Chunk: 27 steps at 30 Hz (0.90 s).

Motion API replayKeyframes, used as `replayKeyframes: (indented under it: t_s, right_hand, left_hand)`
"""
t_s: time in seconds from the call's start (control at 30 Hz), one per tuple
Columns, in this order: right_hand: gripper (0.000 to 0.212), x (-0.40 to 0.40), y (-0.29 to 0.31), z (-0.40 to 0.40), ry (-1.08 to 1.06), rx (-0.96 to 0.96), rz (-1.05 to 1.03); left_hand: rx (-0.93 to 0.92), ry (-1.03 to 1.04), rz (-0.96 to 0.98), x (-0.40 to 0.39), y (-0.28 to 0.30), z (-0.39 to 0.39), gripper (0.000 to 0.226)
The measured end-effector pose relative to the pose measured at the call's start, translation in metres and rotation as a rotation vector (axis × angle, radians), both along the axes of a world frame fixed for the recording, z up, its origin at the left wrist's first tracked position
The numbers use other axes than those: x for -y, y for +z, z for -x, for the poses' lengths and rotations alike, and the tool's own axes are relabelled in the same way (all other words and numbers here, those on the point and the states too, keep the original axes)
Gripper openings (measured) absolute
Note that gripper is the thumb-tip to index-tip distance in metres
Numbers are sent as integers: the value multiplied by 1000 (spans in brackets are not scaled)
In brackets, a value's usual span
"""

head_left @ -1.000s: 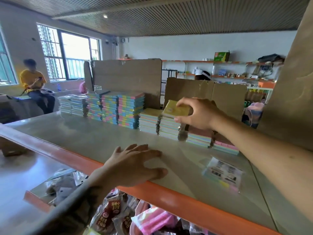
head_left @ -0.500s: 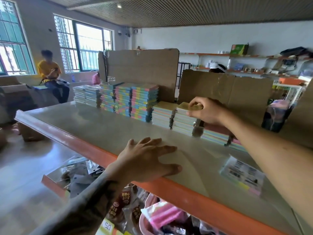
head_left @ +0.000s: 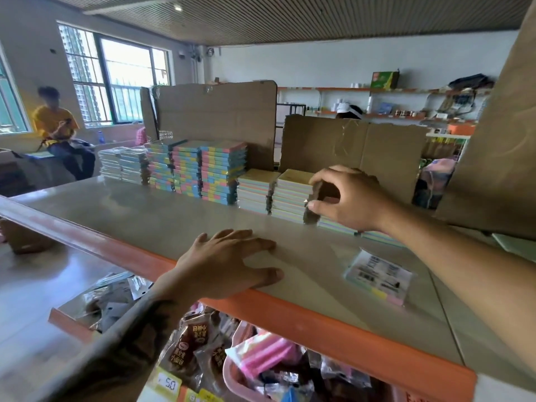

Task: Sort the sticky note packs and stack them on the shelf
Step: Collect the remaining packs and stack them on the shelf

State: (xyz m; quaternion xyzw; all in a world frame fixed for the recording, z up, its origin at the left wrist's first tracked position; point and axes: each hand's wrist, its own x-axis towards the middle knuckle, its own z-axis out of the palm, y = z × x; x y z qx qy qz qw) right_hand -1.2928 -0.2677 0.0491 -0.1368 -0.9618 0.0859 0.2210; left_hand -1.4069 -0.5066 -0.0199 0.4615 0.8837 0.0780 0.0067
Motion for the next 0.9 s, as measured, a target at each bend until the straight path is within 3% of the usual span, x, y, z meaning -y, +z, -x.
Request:
replayKeyframes:
  t_s: [0.13, 0.3, 0.5, 0.63, 0.77, 0.9]
  right_hand:
    - [37, 14, -9, -70, 51, 195, -15]
    - [56, 10, -26, -114, -42, 395, 1]
    - [37, 9, -37, -126, -7, 246, 107]
    - [16, 13, -36, -133, 96, 108, 386]
    - [26, 16, -32, -133, 183, 21, 609]
    - [23, 23, -29, -129, 220, -29, 784]
  left_hand:
    - [55, 5, -78, -4, 7, -5, 67]
    - [83, -66, -240, -30, 7, -39, 57]
    - [132, -205, -259, -60, 6, -77, 56]
    - [261, -251, -323, -66, 1, -75, 61]
    - [348, -266, -485, -66, -2, -71, 45]
    - [366, -290, -583, -61, -1, -72, 11]
